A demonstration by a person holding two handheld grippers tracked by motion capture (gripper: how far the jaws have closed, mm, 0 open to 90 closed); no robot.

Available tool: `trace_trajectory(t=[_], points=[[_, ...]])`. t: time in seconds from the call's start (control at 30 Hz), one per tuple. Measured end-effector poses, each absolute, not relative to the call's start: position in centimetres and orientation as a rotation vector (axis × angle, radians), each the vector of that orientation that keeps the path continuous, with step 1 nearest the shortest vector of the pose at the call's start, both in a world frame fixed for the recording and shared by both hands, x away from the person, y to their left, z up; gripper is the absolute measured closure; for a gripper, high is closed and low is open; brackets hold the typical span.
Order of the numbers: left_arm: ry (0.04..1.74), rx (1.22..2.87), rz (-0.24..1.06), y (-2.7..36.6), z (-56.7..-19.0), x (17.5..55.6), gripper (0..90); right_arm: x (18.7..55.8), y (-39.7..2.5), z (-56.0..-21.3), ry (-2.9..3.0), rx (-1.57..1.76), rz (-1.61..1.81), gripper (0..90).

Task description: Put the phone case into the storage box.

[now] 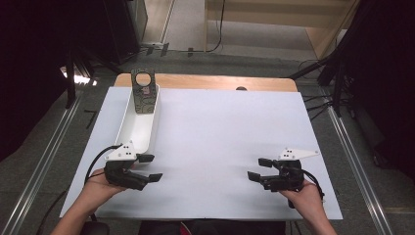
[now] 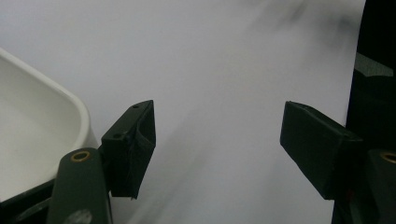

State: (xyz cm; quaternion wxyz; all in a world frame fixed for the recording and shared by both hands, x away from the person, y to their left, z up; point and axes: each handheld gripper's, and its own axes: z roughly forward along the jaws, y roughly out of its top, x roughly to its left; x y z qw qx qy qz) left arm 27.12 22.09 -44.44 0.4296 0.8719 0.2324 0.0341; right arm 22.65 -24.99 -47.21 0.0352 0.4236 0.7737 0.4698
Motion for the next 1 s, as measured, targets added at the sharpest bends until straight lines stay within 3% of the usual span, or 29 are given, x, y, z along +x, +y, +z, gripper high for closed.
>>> trace_trajectory(t=[1.0], points=[[0.583,2.199,0.07,22.29,-45.07,27.08,26.9,22.62,-25.02,-47.2,2.38,1.296,1.444,24.6]])
